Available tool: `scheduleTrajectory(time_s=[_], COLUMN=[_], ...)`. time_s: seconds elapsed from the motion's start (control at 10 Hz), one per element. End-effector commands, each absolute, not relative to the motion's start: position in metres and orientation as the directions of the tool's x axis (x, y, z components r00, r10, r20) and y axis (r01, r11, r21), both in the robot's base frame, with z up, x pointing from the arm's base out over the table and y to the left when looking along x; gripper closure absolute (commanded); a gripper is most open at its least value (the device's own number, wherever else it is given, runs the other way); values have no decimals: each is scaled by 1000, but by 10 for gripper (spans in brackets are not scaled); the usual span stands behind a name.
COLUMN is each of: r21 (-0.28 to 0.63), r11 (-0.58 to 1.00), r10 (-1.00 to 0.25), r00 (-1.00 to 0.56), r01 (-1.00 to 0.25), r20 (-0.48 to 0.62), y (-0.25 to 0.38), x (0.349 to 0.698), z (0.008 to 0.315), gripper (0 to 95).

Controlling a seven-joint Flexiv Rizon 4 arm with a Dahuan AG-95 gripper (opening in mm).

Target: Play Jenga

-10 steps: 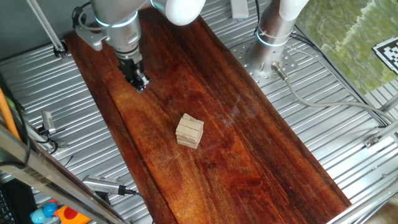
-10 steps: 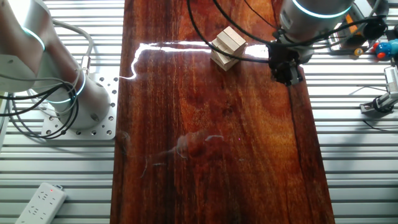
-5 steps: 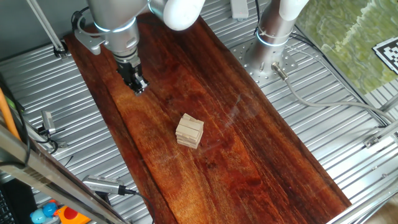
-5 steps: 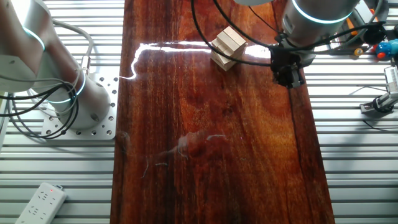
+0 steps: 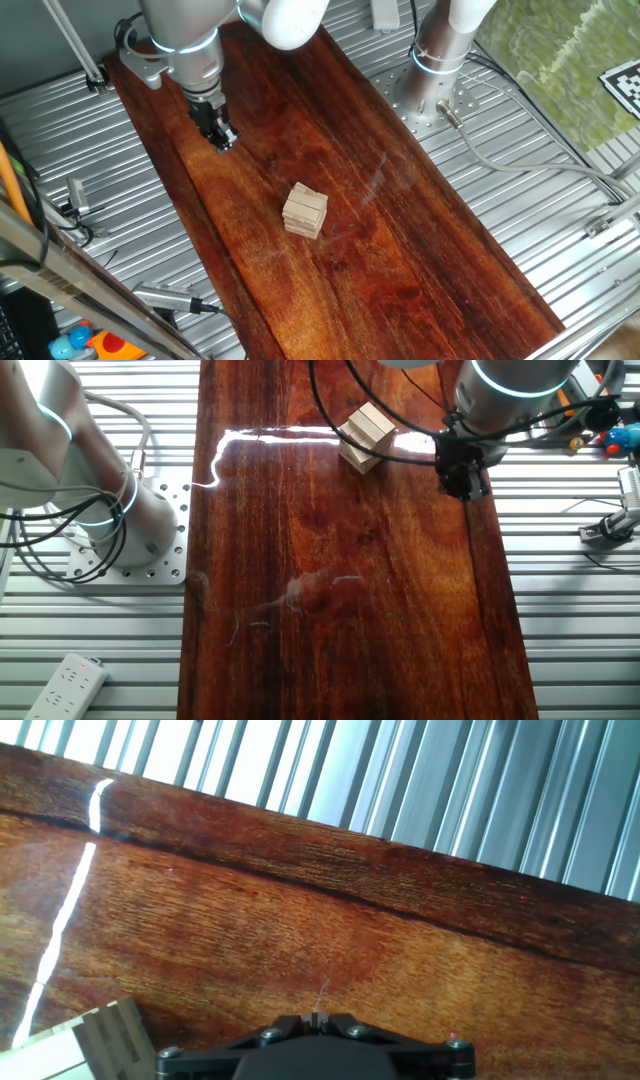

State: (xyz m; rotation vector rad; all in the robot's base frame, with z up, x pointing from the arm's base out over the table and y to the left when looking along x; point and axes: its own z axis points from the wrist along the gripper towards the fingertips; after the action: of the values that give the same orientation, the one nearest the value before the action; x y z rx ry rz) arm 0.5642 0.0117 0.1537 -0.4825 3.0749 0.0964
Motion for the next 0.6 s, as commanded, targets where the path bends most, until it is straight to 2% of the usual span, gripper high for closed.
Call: scheduleTrajectory(time_s=[0.1, 0.6], r21=[57, 54], r11=[953, 956], r10=[-297, -285], r00=[-954, -958], r01=[-299, -287], r20=[-42, -42], y=[15, 17], x=[564, 564], z=[152, 151], gripper=[760, 760])
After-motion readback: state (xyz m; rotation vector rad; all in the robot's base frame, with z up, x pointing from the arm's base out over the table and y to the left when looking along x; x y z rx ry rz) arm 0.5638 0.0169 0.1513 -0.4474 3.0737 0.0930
